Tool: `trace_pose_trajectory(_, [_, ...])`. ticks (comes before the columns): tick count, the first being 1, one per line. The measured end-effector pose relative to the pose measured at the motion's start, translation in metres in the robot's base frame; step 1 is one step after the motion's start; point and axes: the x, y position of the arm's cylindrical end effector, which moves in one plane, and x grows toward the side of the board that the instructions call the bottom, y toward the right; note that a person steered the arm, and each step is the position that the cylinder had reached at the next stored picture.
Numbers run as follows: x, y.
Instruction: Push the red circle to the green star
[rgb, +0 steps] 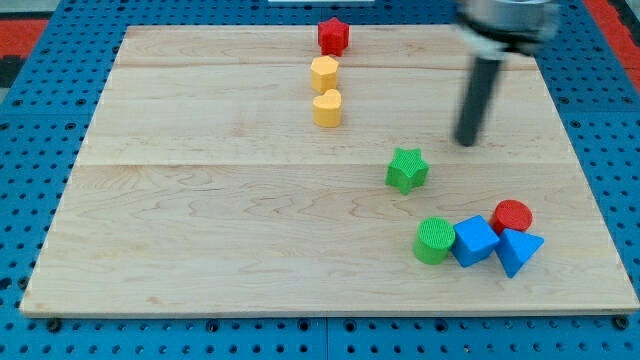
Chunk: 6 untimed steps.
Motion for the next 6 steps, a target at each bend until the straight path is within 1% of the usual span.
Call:
trace_pose_trajectory(1, [0.084, 0.055])
trace_pose_trajectory(2, [0.135, 0.037])
trace_pose_trajectory(3, [0.118, -0.025])
trace_pose_trajectory(4, [0.074, -0.071])
trace_pose_trajectory(5, [0.063, -0.103])
trace_pose_trajectory(6, [0.093, -0.112])
